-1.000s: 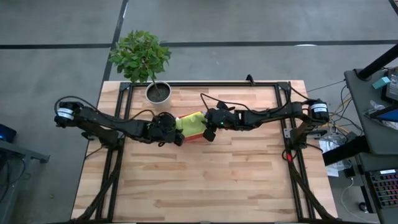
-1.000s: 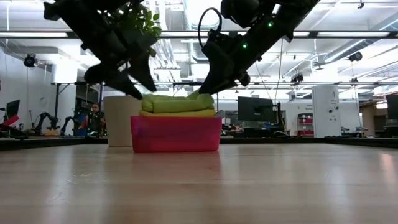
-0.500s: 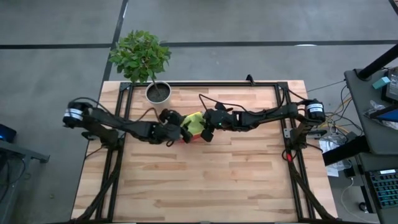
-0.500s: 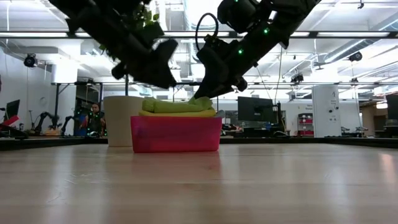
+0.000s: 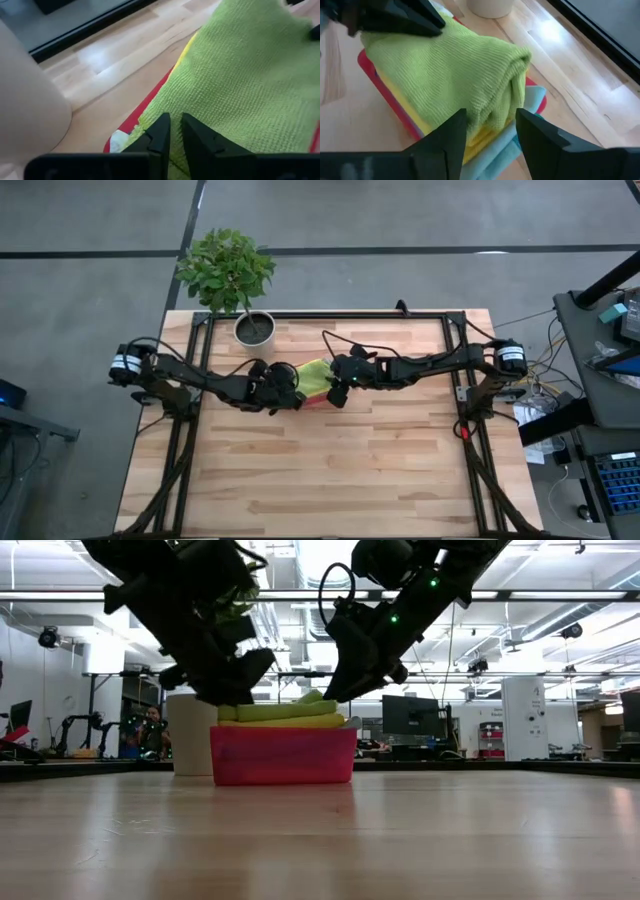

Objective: Fold microfiber towels
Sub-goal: Put the folded green microfiber cloth into the pink bin

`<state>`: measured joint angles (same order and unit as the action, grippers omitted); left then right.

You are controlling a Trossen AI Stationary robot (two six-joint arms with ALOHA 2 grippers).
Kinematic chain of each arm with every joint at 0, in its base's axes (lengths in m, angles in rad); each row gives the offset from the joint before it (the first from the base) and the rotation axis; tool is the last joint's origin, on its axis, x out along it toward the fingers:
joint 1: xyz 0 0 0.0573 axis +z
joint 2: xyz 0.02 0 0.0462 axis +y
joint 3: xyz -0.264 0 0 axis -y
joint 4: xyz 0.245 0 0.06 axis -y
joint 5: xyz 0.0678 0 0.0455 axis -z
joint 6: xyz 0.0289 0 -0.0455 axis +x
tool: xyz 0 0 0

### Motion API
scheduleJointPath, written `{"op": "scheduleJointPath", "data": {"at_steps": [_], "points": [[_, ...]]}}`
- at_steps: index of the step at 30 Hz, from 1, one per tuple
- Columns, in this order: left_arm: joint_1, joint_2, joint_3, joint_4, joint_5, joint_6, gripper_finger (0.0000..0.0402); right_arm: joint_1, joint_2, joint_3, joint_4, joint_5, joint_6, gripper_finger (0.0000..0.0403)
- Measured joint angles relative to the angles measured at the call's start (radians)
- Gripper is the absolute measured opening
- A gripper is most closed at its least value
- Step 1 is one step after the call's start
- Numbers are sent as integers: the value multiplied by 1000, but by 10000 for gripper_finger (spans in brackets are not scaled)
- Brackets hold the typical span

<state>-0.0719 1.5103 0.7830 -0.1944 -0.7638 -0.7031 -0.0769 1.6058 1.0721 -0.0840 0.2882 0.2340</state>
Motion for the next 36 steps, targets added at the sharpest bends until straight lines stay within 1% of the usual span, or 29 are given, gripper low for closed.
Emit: {"op": "scheduleJointPath", "data": {"at_steps": [4, 8, 12, 14, 16, 20, 25, 28, 30, 36], "points": [[0, -28, 11, -1, 23, 54, 31, 0, -27, 0, -40, 0, -6, 170], [-3, -82, 24, 2, 59, 103, 31, 0, -67, 0, -55, 0, -6, 168], [-12, -134, 20, -2, 159, 159, 31, 5, -118, 0, -68, 0, -7, 148], [-22, -148, 11, 2, 193, 185, 31, 7, -129, -2, -64, 0, -19, 133], [-31, -154, -5, -10, 215, 210, 31, 7, -128, -4, -23, 0, -40, 116], [-37, -142, -19, -5, 262, 245, 31, 3, -67, -21, 166, 1, -100, 79], [-34, -102, -40, 9, 263, 240, 31, -14, 63, -27, 396, 0, -169, 34], [-33, -86, -45, 35, 261, 238, 31, -23, 136, -25, 454, 2, -180, 13], [-33, -75, -45, 64, 261, 238, 31, -23, 174, -26, 482, 6, -175, 10], [-33, -59, -54, 62, 260, 232, 31, -24, 245, -26, 510, 8, -170, 9]]}}
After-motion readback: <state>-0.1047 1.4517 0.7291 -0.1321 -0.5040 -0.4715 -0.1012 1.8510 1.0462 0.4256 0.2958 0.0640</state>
